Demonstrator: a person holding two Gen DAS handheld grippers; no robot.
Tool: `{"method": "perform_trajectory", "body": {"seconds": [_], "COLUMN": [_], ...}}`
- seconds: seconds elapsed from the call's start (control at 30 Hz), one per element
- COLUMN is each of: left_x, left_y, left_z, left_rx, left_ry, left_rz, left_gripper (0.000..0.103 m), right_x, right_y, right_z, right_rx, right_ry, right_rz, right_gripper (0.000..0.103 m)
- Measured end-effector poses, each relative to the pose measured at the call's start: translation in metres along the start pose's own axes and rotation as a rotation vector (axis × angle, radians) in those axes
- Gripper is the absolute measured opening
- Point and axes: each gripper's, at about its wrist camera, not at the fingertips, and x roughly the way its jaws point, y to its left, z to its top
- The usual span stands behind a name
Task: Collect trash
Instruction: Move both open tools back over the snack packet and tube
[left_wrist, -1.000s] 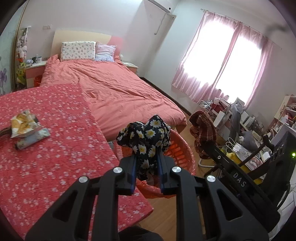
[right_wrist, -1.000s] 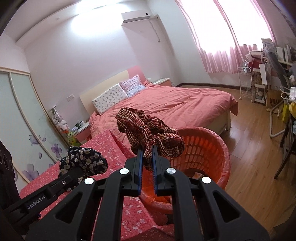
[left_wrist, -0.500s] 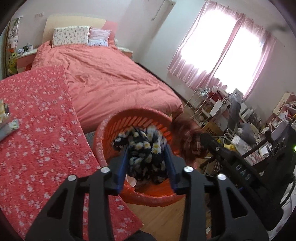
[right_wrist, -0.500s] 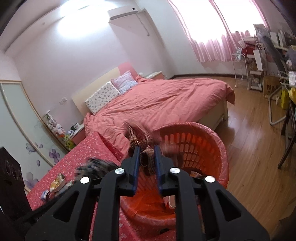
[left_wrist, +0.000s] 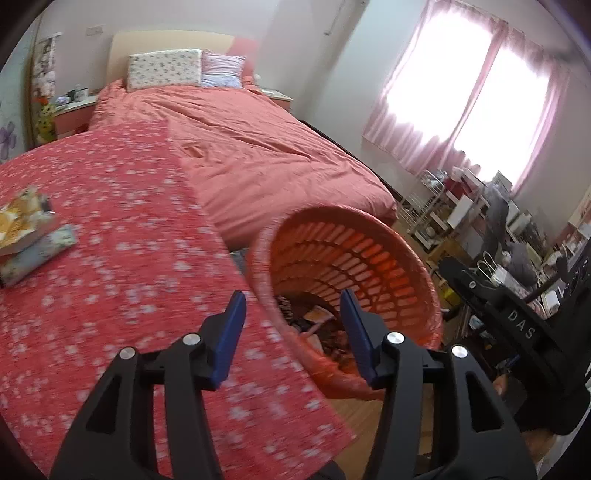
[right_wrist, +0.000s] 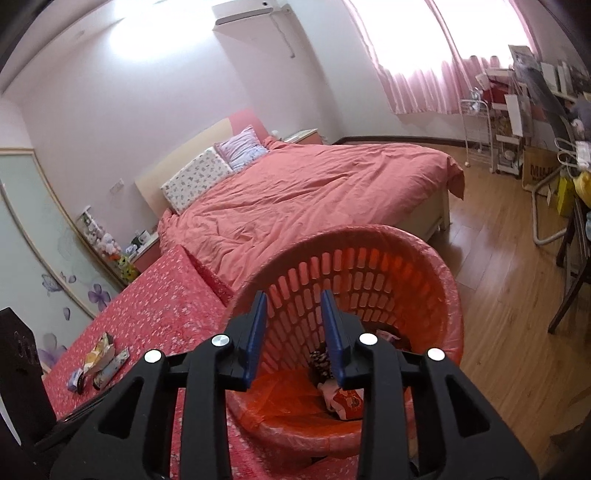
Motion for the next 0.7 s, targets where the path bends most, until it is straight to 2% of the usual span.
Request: {"method": "perform_trajectory", "body": {"seconds": [0.07,0.27,0.4,0.7], "left_x": [-0.013,-0.054,-0.083,-0.148], "left_y": [0.014,0.062,0.099,0.204], "left_z": [-0.001,-0.007,-0.009,-0.023], "left_rx": [-0.013,-0.052,-0.098,-0.223], "left_ry": [-0.017,-0.070,-0.105,-0.174], "left_rz": [0.022,0.122,0.195,0.416], "left_gripper": [0.055,0.058,0.059,0.062], "right_x": [-0.001,0.001,0.007,0.031], "right_y": [0.009,0.052,0.085,0.177], "right_z": [-0.001,-0.010,-0.018,-0.052], "right_rx": [-0.020,-0.105,-0.165,-0.336], "right_ry": [-0.001,0.031,0.062,0.166], "right_rz": [0.012,0.060,0.101,0.223], "right_gripper": [0.040,0.040,0.044,0.044]}}
